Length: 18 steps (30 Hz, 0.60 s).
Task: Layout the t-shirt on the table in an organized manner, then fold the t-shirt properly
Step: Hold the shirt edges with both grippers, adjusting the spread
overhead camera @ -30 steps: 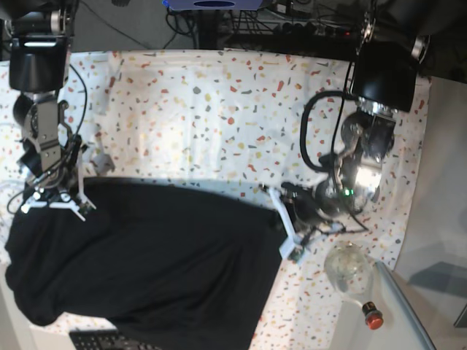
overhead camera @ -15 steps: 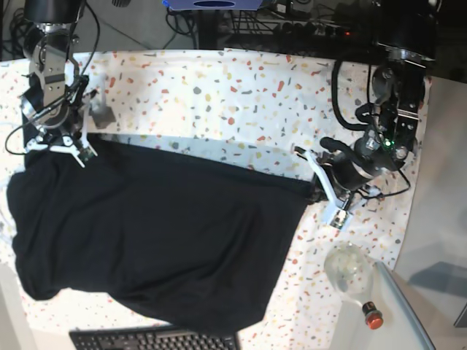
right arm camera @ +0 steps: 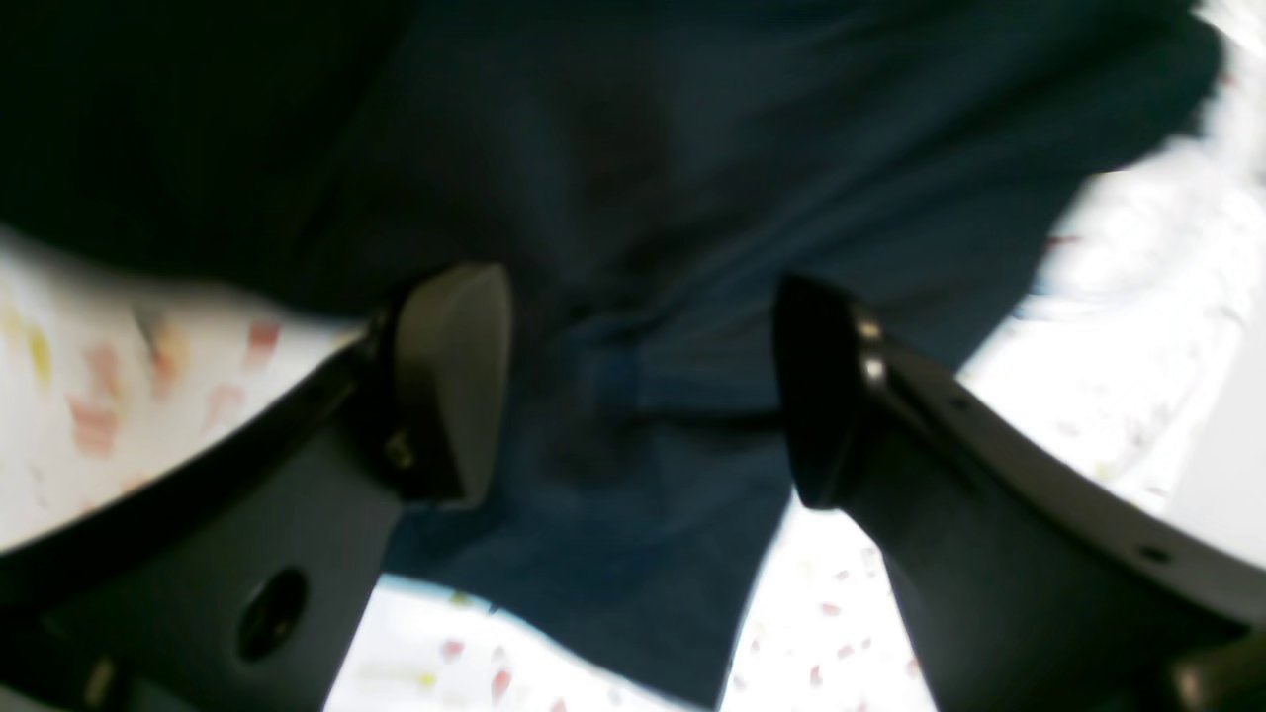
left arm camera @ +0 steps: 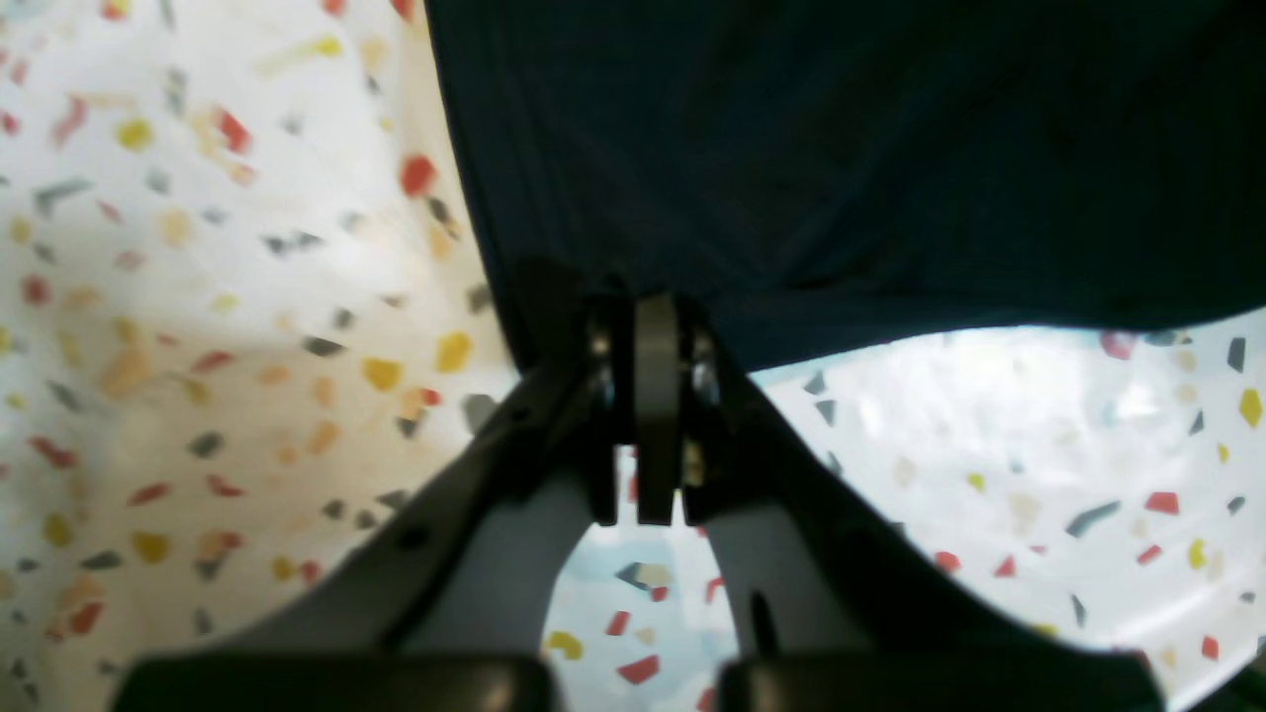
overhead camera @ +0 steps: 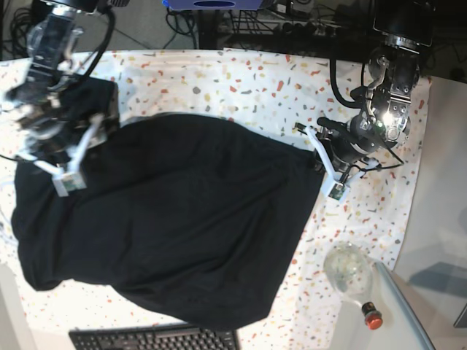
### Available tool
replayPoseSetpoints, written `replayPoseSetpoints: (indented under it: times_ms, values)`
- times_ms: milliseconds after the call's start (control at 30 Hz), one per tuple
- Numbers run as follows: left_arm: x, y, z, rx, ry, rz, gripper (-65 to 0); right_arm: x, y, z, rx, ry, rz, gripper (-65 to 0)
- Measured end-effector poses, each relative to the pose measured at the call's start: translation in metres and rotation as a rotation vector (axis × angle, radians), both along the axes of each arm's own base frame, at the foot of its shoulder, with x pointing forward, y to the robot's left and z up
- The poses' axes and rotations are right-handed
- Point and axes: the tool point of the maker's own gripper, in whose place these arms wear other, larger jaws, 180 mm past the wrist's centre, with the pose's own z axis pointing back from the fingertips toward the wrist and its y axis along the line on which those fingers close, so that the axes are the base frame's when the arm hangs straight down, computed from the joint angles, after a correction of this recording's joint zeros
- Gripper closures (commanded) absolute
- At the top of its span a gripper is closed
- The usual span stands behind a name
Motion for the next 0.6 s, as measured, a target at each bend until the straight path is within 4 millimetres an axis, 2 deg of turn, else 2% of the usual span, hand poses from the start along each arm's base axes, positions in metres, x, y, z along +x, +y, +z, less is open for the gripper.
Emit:
replayPoseSetpoints:
  times_ms: [67, 167, 267, 333, 433, 500, 600]
  values:
    - [0.000, 0.001, 0.000, -0.001, -0.001, 0.003, 0.0, -0.010, -0.037, 0.013, 0.004, -0.020, -0.119, -41.0]
    - [0.000, 0.003, 0.000, 0.000, -0.003, 0.011, 0.0, -0.028, -0.090, 0.006, -0.010, 0.045, -0.302, -41.0]
    - [-0.003, 0.005, -0.002, 0.002, 0.004, 0.014, 0.0, -0.031, -0.120, -0.020, 0.091, 0.062, -0.424, -41.0]
    - [-0.003, 0.004, -0.002, -0.001, 0.004, 0.012, 0.0, -0.051, -0.139, -0.042, 0.120, 0.130, -0.493, -41.0]
    - [-0.003, 0.005, -0.002, 0.001, 0.004, 0.012, 0.0, -0.084, -0.156, -0.067, 0.142, 0.240, -0.573, -41.0]
    - [-0.003, 0.004, -0.002, -0.001, 0.004, 0.012, 0.0, -0.084, -0.154, -0.071, 0.161, 0.242, -0.579, -41.0]
    - [-0.003, 0.005, -0.002, 0.001, 0.003, 0.012, 0.0, -0.075, -0.142, -0.075, 0.206, 0.223, -0.566, -41.0]
